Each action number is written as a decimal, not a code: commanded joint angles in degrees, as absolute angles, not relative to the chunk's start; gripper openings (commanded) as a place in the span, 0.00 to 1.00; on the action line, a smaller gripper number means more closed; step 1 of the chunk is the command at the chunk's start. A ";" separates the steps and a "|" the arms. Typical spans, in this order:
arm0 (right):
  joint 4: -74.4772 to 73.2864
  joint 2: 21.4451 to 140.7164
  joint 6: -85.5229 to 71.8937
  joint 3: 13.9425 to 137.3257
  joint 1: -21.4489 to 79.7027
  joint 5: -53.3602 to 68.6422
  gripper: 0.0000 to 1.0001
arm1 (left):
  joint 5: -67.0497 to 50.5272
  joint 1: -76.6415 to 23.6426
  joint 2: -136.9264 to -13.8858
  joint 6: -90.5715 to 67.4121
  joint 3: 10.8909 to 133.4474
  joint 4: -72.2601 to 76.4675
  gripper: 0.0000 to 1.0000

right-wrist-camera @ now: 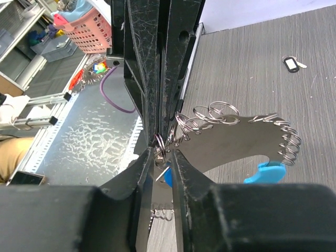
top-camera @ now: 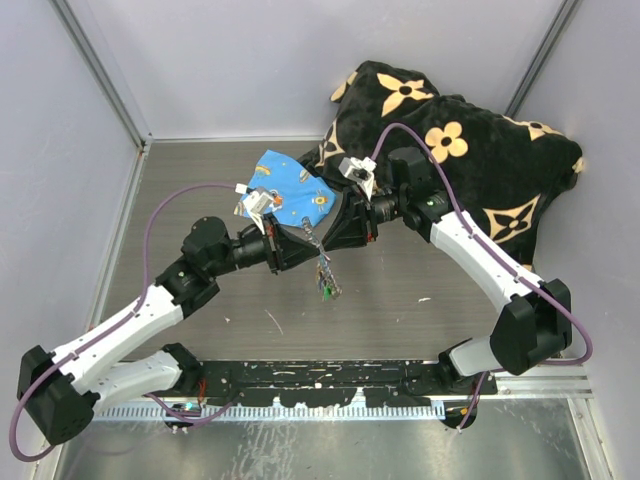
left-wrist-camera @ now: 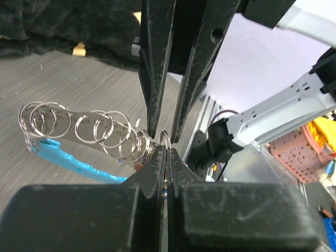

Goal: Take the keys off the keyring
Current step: Remove the key from the keyring.

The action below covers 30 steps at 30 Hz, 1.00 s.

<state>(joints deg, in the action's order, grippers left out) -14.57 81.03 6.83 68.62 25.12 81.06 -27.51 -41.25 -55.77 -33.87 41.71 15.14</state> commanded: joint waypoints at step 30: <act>-39.16 79.19 32.68 77.78 27.97 77.96 0.35 | -48.42 -37.62 -68.91 -17.95 72.00 -21.82 0.00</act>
